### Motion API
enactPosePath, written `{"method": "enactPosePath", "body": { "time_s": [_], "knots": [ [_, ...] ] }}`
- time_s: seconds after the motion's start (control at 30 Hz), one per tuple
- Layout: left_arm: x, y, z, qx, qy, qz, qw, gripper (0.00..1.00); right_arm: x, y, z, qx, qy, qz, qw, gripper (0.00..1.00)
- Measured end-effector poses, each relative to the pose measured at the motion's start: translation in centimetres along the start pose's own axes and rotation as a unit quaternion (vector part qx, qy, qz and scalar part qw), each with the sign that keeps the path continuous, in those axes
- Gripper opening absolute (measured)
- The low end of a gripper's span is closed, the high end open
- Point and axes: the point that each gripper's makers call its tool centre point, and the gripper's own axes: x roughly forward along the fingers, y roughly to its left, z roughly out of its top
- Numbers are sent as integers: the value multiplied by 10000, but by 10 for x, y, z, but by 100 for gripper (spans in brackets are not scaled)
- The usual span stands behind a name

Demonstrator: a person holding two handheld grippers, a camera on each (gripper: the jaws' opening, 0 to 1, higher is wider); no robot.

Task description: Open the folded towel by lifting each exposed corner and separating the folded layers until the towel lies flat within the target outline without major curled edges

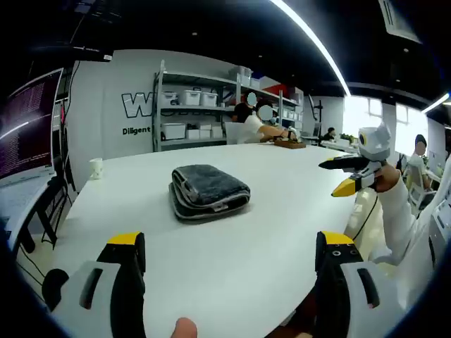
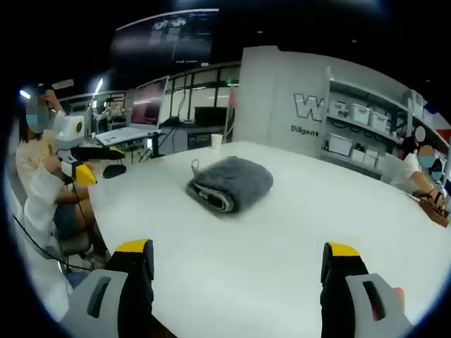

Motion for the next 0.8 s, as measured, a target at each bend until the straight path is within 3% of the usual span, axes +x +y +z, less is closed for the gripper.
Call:
{"method": "enactPosePath", "body": {
  "time_s": [0.1,0.37,0.8],
  "knots": [
    [2,0,5,9,-100,79,9999,100,-1,-1,-3,-49,79,58,9999,99],
    [8,-7,5,41,-17,13,10000,100,-3,-2,-2,-22,78,61,9999,99],
    [10,7,-9,-105,53,170,9998,100,16,10,-7,-231,162,62,9996,99]
  ]
}}
